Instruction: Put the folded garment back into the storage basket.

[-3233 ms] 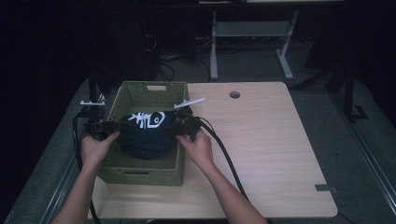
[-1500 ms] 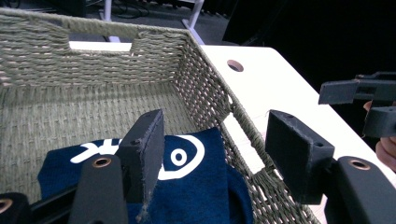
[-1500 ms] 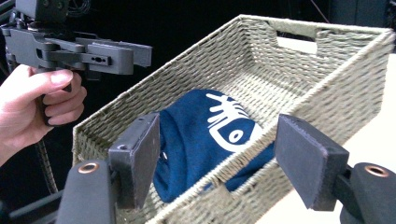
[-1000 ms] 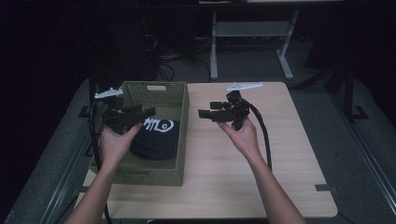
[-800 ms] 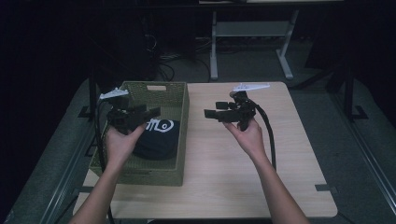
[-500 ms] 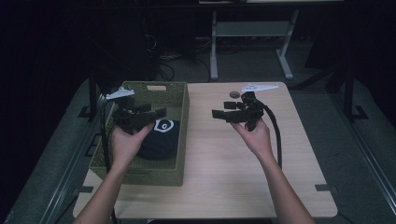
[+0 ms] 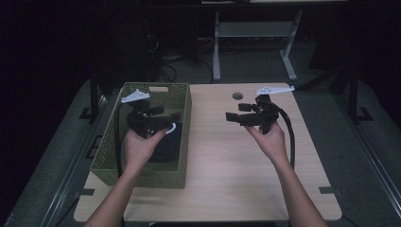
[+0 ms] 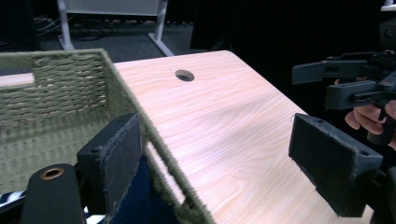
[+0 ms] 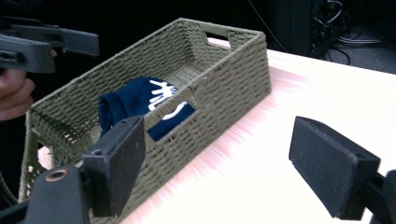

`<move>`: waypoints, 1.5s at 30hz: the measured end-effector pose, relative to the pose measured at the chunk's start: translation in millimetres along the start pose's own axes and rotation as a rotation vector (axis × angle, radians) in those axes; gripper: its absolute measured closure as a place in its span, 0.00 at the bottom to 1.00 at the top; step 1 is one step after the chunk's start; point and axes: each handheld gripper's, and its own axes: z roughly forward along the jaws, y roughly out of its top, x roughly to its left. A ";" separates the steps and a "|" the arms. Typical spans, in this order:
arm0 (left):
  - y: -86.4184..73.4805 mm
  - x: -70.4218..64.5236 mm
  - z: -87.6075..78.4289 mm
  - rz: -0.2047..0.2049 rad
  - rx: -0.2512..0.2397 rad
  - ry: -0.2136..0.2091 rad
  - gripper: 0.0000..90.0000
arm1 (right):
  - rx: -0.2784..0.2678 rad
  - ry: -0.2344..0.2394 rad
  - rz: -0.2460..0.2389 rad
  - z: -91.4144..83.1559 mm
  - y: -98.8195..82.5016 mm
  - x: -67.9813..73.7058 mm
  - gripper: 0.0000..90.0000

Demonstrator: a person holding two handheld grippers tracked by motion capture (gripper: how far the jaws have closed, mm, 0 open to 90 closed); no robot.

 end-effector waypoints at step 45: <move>5.0 -69.1 60.9 0.081 0.028 -0.104 0.18 | 0.031 -0.137 0.057 -68.0 -31.8 -51.3 0.21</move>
